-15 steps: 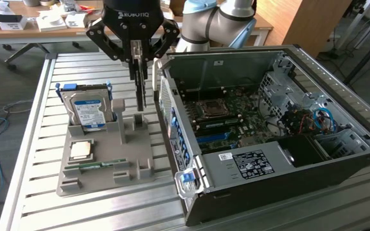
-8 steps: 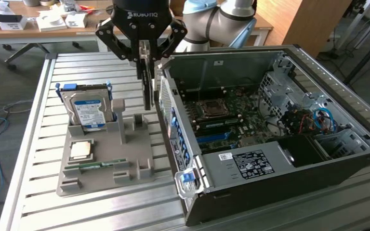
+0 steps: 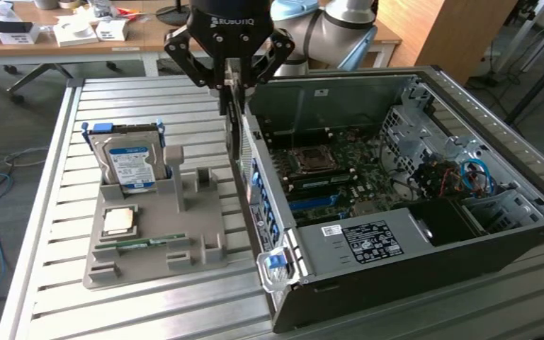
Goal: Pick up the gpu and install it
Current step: 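Pick up the gpu and move the gpu toward the slot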
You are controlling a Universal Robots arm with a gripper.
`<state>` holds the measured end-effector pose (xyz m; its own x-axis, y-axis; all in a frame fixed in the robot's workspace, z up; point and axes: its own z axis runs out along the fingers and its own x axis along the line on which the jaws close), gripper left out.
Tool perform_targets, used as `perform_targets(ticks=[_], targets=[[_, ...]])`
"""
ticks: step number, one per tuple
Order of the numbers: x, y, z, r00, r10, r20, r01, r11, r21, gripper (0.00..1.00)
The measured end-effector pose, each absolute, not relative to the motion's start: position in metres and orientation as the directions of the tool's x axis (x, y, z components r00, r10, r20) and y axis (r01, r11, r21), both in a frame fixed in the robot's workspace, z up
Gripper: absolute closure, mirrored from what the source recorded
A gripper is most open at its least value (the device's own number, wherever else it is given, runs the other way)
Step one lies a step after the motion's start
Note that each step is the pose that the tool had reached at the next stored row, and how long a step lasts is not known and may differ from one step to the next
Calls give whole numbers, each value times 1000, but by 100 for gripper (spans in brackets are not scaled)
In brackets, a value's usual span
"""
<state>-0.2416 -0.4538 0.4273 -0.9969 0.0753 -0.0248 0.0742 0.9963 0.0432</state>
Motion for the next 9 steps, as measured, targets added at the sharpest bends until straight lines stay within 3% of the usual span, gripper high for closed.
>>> perform_targets(ticks=[9], targets=[[-210, -454, 427, -997, 75, -25, 74, 996, 43, 74]])
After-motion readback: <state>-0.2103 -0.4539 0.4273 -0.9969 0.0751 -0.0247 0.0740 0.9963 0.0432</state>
